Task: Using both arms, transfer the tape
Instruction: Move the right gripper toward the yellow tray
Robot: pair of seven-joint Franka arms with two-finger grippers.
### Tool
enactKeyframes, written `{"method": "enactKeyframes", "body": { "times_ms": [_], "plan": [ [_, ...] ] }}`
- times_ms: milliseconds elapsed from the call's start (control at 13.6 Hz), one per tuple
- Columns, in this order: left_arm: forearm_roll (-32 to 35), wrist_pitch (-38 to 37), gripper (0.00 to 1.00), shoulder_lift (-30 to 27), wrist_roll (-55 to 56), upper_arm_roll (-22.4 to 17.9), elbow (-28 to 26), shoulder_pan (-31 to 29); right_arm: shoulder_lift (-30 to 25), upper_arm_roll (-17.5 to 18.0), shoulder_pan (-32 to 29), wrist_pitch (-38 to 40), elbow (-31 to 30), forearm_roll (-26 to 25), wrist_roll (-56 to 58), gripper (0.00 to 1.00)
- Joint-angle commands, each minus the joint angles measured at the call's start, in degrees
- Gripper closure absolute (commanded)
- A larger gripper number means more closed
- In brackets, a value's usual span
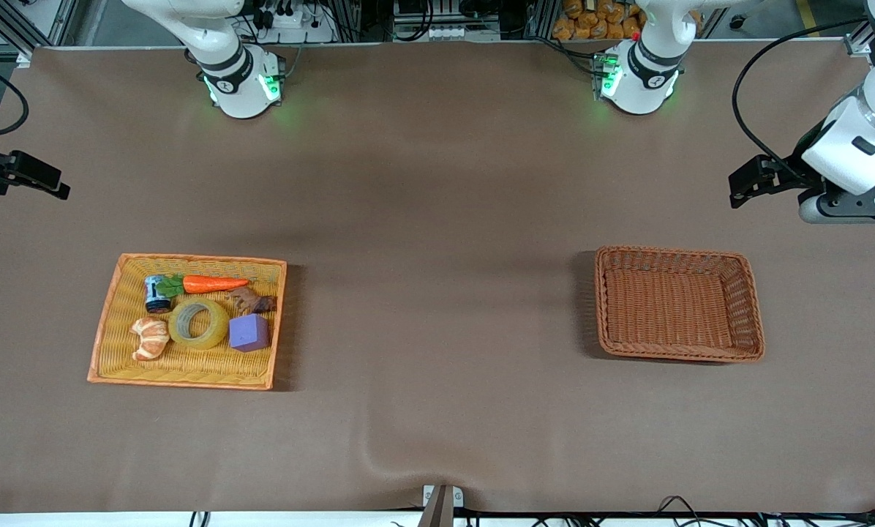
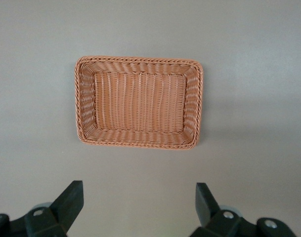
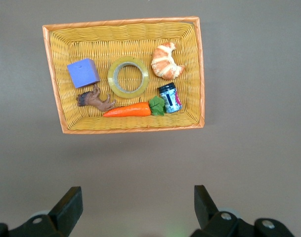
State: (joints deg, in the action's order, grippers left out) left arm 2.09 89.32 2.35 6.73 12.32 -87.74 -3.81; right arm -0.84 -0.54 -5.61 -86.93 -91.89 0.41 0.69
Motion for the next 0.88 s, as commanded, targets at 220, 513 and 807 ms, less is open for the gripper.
{"method": "enactKeyframes", "body": {
  "times_ms": [220, 513, 807],
  "plan": [
    [-0.4, -1.1, 0.0, 0.5, -0.2, 0.1, 1.3, -0.5, 0.4, -0.1, 0.3, -1.1, 0.8, 0.4, -0.9, 0.0],
    [-0.5, -1.6, 0.0, 0.5, -0.8, 0.2, 0.9, -2.2, 3.3, 0.2, 2.1, -7.8, -4.2, 1.8, -0.6, 0.0],
    [-0.6, -1.7, 0.0, 0.6, -0.5, 0.2, -0.1, -2.3, 12.8, 0.2, 5.3, -20.4, -7.5, 2.8, 2.5, 0.0]
  ]
}}
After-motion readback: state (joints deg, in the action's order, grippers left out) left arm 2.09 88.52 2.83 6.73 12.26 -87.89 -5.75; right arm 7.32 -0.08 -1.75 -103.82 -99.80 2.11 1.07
